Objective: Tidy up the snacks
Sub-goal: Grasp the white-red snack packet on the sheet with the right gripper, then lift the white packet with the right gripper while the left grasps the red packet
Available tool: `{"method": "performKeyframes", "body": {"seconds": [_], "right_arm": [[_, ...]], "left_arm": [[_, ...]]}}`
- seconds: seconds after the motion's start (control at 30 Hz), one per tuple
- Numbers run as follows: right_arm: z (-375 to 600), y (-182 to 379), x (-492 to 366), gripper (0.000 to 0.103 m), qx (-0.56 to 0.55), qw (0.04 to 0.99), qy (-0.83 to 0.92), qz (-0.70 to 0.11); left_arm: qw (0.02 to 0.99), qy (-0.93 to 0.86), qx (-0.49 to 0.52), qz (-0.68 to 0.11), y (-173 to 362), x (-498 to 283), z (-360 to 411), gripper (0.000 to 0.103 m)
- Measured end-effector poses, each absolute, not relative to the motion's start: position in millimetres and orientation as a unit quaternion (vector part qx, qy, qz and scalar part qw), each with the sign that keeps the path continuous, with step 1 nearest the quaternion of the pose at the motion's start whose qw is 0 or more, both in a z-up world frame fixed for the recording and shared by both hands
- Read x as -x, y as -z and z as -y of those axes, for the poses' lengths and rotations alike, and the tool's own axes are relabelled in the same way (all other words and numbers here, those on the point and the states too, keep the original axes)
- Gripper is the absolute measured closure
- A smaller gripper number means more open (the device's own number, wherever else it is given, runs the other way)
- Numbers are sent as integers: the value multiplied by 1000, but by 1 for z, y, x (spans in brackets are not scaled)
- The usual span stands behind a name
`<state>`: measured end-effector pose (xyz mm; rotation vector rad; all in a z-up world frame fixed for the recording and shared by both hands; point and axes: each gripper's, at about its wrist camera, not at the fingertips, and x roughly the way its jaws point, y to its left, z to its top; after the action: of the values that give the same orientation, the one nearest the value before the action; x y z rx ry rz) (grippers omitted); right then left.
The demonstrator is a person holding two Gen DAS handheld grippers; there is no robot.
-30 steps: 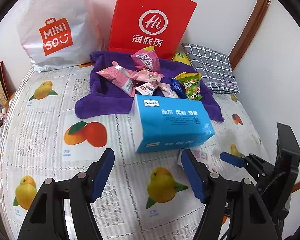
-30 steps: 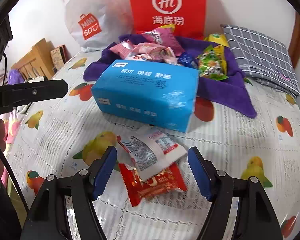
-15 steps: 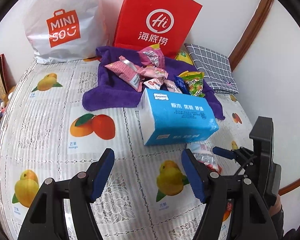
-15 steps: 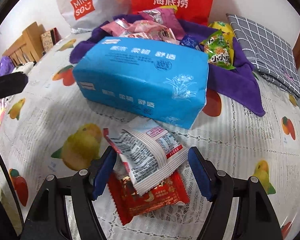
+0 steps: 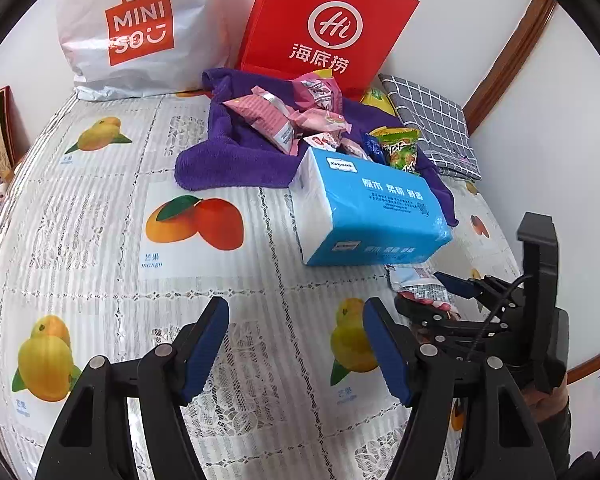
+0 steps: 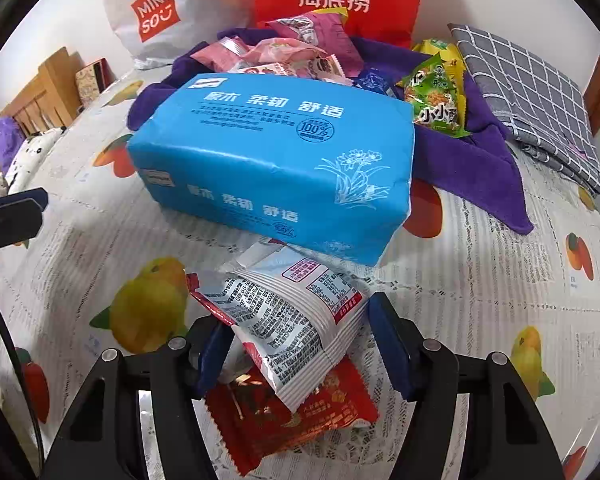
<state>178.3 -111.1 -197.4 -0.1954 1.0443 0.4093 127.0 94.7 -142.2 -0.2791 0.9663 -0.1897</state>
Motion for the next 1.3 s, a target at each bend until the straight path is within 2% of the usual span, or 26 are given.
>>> {"method": "performKeyframes", "body": {"seconds": [0.4,0.7,1.0,1.3], "right_arm": [[163,173,-162,38,50,867,-149,-473],[215,197,-167,37,-13,852,-102,-513],[218,188,-150,26,53,859,-151,-486],[210,202,-180,25,101,850,-190,-482]], "left_arm": [[863,83,133,-480,151,-128,-87,36],[858,92,114,-492,152,-135,-60,36],[854,91,100,-503,155,-139,-38,36],[853,83,90,-507,152,-141,-25,36]]}}
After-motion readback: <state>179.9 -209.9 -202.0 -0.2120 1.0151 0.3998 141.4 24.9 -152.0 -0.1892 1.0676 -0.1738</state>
